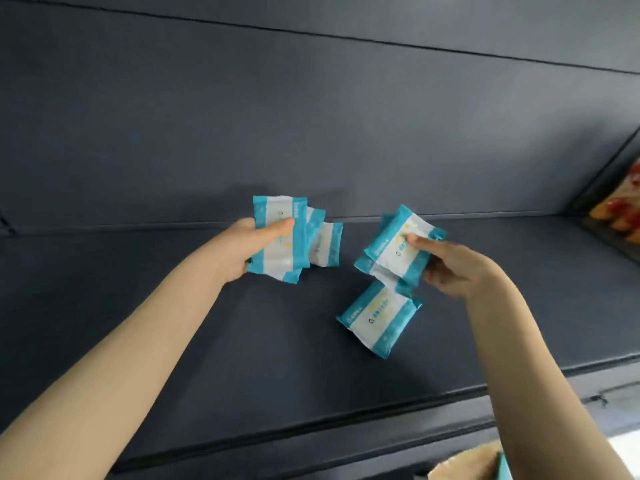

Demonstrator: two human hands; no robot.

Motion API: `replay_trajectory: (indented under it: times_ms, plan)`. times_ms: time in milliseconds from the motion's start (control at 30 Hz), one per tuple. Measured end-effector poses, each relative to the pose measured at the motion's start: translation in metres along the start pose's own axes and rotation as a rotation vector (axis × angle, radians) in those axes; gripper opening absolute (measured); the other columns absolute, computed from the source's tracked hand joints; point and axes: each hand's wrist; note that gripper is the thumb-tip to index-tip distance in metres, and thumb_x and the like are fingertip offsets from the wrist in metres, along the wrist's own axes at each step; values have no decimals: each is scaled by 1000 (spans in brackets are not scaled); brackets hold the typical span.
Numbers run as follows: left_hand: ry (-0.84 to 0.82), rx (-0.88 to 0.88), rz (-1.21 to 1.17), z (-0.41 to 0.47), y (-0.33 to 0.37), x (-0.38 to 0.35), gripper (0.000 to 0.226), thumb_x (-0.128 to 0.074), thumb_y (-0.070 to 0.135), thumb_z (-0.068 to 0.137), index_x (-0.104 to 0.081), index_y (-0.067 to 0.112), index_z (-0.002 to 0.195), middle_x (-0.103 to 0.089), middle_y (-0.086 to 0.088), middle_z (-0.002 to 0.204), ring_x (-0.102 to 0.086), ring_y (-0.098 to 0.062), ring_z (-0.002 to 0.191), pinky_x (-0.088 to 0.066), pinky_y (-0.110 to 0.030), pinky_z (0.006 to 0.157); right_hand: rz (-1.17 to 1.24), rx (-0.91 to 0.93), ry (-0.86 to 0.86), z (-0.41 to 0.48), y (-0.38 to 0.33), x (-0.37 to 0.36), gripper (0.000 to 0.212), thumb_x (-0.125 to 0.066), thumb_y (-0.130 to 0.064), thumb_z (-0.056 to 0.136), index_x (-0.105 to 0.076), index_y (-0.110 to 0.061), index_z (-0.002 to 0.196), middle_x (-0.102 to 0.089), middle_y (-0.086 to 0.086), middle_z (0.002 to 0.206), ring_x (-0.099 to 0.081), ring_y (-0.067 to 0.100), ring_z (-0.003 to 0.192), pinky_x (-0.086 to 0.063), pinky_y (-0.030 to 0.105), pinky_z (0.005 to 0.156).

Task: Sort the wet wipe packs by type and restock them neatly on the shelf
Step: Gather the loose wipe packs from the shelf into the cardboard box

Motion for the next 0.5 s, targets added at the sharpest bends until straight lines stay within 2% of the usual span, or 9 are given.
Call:
replay_trajectory:
  times_ms: [67,133,200,300,367,433,500]
  plan:
    - [-4,-8,-39,19,4,-9,18,-70,35,89,-71,21,101,-76,0,102,-73,-18,93,-58,-39,86,-49,-8,59,-21,13,4,22,-67,-1,85,-67,1,106,-76,11,97,-75,16,80,-59,25,61]
    - [-13,-44,13,38,5,-21,21,-72,32,88,-70,19,105,-74,-2,107,-72,-18,92,-58,-35,81,-131,3,119,-34,28,5,27,-69,0,84,-66,5,110,-75,14,101,-75,18,81,-61,28,67]
    - [3,-72,104,59,1,-36,29,-75,31,86,-68,16,110,-71,-4,113,-69,-17,90,-56,-31,73,-212,-2,170,-42,41,3,35,-73,-1,81,-65,8,115,-75,14,102,-74,21,87,-60,33,83]
    - [149,-21,451,83,-10,-50,56,-74,52,78,-58,18,121,-51,-6,131,-52,-25,116,-49,-36,91,-372,40,243,-49,52,-6,35,-83,-12,76,-72,-3,108,-77,7,101,-71,23,102,-47,42,105]
    - [202,15,610,88,-15,-52,72,-70,63,75,-51,22,130,-41,-8,135,-39,-29,124,-43,-37,96,-454,73,247,-54,55,-10,29,-83,-13,76,-73,-8,103,-77,3,102,-71,20,104,-45,41,107]
    - [176,-4,624,93,-16,-52,76,-71,67,71,-49,24,130,-47,-7,133,-40,-30,123,-42,-39,100,-510,90,244,-62,57,-14,28,-81,-11,79,-71,-12,105,-77,0,102,-71,17,102,-47,40,105]
    - [144,-44,614,98,-16,-53,71,-73,67,65,-52,27,120,-58,-1,124,-47,-29,117,-46,-42,98,-549,122,264,-69,58,-20,28,-79,-10,82,-67,-13,107,-77,-2,102,-72,16,99,-51,39,100]
Point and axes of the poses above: each hand's wrist, its own z-axis towards the middle knuckle, its own x-axis out of the back of the hand, y = z × x
